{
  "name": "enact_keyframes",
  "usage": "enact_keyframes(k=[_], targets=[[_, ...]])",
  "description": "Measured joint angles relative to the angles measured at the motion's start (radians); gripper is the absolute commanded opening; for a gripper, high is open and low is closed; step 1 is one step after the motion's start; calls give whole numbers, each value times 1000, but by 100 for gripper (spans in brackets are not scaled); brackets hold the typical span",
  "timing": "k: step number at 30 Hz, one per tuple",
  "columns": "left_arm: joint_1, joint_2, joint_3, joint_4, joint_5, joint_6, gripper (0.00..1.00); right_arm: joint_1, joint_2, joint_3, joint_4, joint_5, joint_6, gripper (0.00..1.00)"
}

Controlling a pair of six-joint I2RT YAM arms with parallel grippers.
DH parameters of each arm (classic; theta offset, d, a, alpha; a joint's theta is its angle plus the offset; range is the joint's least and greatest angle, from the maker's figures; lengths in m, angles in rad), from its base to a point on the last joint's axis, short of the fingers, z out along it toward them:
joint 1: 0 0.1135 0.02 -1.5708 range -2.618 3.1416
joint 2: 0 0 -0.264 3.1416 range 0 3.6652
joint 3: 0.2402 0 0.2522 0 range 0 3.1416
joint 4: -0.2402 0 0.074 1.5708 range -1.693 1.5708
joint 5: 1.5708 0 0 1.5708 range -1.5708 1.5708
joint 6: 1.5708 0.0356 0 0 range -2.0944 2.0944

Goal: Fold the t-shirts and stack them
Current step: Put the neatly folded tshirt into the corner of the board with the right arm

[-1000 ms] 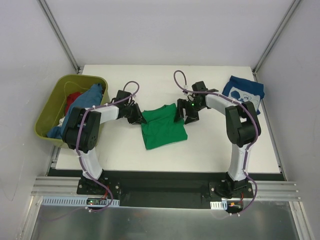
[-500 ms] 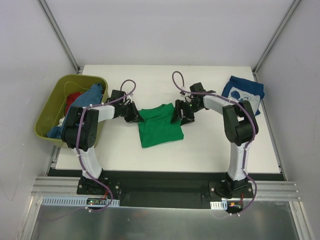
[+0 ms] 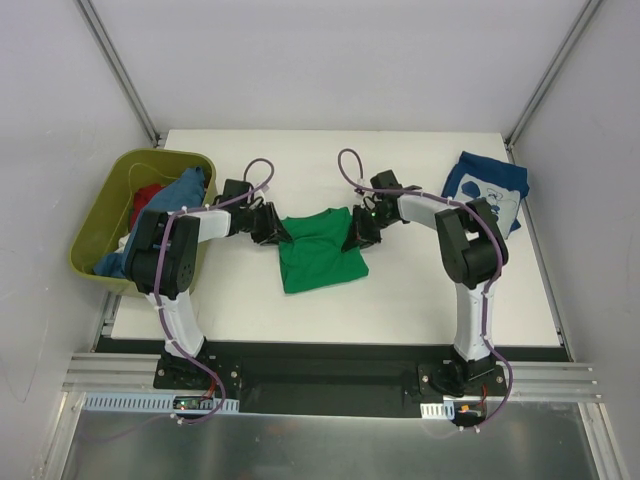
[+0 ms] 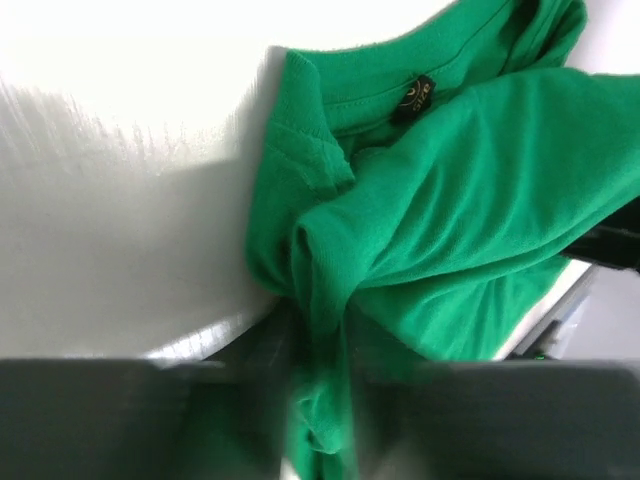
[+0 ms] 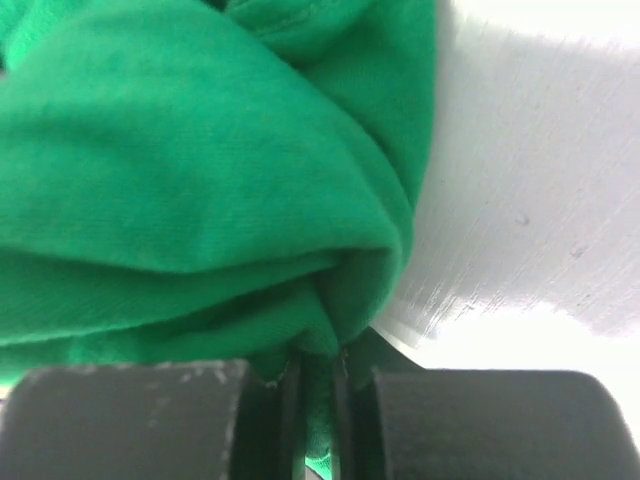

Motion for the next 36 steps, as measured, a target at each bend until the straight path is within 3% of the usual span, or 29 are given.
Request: enact_keyframes(k=[1, 2, 3, 13, 20, 29, 36], targets=[[0, 0, 2, 1, 1, 2, 49, 0, -3, 0, 1, 6, -2, 1], [0, 0, 6, 2, 10, -5, 62, 0, -5, 0, 2, 14, -5, 0], [0, 0, 15, 2, 20, -8, 99, 1, -8, 1, 1, 23, -11, 1], [-10, -185, -8, 10, 63, -31, 99, -25, -46, 124, -95, 318, -95, 1], [-11, -363, -70, 9, 51, -30, 99, -145, -45, 295, -163, 544, -140, 1], [-11, -369, -85, -14, 4, -19, 99, -288, 12, 583, -237, 735, -203, 1], [-11, -364, -84, -46, -10, 7, 99, -364, 69, 702, -290, 774, -234, 1]])
